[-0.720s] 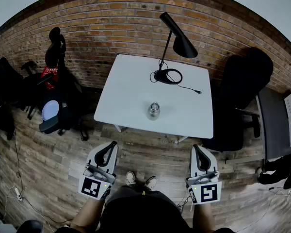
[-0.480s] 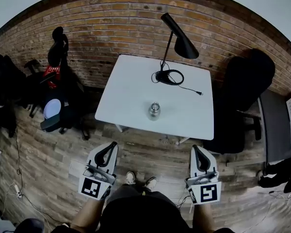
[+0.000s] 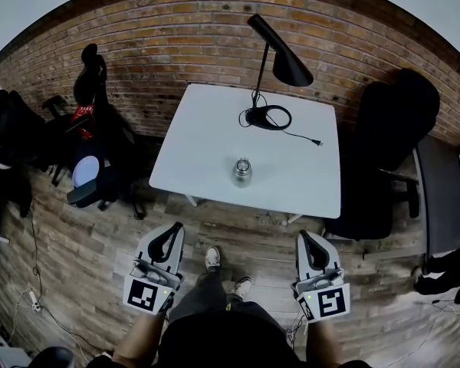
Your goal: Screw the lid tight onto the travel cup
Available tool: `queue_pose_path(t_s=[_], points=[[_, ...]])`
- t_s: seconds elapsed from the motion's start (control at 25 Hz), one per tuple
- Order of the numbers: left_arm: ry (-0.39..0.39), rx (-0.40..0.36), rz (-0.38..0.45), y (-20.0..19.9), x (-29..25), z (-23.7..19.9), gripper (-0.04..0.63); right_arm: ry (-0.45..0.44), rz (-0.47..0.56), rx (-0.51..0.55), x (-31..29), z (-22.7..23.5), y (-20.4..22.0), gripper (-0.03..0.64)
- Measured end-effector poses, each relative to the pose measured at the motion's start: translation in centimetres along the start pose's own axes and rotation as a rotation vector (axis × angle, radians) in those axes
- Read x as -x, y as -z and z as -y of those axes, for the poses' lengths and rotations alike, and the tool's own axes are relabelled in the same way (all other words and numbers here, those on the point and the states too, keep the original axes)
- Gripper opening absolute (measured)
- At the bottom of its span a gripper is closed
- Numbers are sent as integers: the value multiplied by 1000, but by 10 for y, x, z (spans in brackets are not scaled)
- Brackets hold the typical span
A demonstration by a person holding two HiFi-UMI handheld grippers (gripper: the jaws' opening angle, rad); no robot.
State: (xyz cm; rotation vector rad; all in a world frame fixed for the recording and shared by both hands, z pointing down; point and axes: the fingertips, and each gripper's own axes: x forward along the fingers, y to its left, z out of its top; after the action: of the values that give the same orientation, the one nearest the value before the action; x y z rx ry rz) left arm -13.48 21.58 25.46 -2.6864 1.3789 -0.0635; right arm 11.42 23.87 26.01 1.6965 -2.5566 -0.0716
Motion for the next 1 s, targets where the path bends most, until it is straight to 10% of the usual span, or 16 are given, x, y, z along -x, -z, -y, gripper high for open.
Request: queue_pose_path(t_s=[1.0], points=[[136, 112, 27, 36, -146, -106, 29, 68, -77, 42, -157, 21, -10, 14]])
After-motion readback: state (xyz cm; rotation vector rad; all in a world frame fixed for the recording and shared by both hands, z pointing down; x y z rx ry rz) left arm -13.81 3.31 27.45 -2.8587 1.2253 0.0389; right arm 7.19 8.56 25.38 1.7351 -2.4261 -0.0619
